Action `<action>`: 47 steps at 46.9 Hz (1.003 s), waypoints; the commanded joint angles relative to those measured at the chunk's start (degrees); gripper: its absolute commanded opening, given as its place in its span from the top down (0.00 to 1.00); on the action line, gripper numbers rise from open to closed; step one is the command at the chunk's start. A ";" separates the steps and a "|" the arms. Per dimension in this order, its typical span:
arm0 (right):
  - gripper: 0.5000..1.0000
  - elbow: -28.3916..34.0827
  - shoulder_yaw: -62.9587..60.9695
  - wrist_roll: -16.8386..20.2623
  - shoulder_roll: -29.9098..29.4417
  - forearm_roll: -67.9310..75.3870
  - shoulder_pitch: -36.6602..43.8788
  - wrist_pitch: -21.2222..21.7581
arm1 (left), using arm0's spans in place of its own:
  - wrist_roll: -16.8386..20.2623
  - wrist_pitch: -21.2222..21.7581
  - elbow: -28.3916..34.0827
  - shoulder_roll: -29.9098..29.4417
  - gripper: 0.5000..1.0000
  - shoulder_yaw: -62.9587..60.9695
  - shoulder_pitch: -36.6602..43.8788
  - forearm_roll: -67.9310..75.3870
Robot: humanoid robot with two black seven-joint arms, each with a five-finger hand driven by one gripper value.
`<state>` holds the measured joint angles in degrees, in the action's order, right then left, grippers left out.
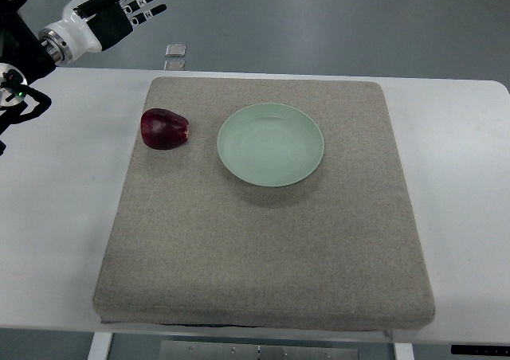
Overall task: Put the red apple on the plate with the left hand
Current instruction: 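Move the left hand toward the dark red apple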
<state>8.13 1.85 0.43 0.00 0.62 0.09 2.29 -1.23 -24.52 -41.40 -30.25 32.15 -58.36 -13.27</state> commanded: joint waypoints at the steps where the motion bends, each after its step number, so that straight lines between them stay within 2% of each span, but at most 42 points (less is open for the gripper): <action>1: 0.14 -0.04 0.00 0.01 0.00 0.00 0.00 0.00 | 0.00 0.00 -0.09 0.10 0.01 -0.42 0.09 0.09; 12: 0.14 0.05 0.00 0.01 0.00 0.00 0.00 0.00 | 0.09 0.00 0.17 0.02 0.01 -1.21 -0.09 0.00; 25: 0.14 0.05 0.00 -0.07 0.00 0.00 0.00 0.00 | 0.18 -1.14 6.68 0.10 0.01 -2.18 -1.84 1.31; 40: 0.14 0.05 0.00 0.01 0.00 0.00 0.00 0.00 | 1.40 -1.93 8.00 -0.51 0.01 -3.76 -6.68 25.38; 47: 0.14 0.05 0.00 -0.07 0.00 0.00 0.00 0.00 | 3.78 -1.93 4.05 -3.14 0.01 -3.85 -6.85 37.51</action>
<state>8.16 1.84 0.43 0.00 0.62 0.10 2.29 1.83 -26.54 -35.13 -31.88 28.30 -65.09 18.74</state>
